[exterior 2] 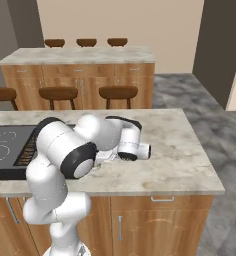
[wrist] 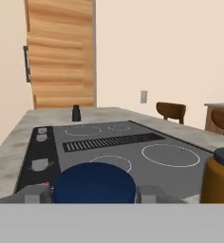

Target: Collect the turmeric, mayonnaise, and shaker from the cabinet and place them next to the stove.

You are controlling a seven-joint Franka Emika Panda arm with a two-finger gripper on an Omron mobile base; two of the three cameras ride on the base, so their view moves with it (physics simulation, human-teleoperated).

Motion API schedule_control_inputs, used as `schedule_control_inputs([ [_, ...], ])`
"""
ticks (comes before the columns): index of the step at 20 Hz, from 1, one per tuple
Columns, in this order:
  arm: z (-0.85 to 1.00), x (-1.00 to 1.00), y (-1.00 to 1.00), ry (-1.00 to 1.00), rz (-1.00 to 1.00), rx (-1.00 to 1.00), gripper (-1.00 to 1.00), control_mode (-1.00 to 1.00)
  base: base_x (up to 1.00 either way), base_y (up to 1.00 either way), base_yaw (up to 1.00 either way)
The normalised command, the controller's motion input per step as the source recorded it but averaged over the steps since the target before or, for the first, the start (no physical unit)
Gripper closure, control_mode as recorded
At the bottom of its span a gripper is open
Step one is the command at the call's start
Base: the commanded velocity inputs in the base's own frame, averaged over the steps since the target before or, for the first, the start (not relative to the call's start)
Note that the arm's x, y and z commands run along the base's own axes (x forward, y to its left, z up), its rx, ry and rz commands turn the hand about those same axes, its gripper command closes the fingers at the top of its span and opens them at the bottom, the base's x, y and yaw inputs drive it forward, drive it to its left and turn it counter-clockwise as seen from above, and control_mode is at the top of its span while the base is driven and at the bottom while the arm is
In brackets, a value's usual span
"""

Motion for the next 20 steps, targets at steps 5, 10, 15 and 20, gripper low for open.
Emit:
schedule_control_inputs([
  [5, -0.14, -0.04, 0.03, -0.01, 0.0, 0.0, -1.0, -1.0, 0.0, 0.0, 0.0],
  [10, 0.04, -0.09, 0.0, 0.0, 0.0, 0.0, -1.0, -1.0, 0.0, 0.0, 0.0],
  [15, 0.2, -0.17, 0.02, 0.0, -0.03, -0.01, -1.0, -1.0, 0.0, 0.0, 0.0],
  [20, 0.46, -0.34, 0.0, 0.0, -0.06, -0.02, -1.0, -1.0, 0.0, 0.0, 0.0],
])
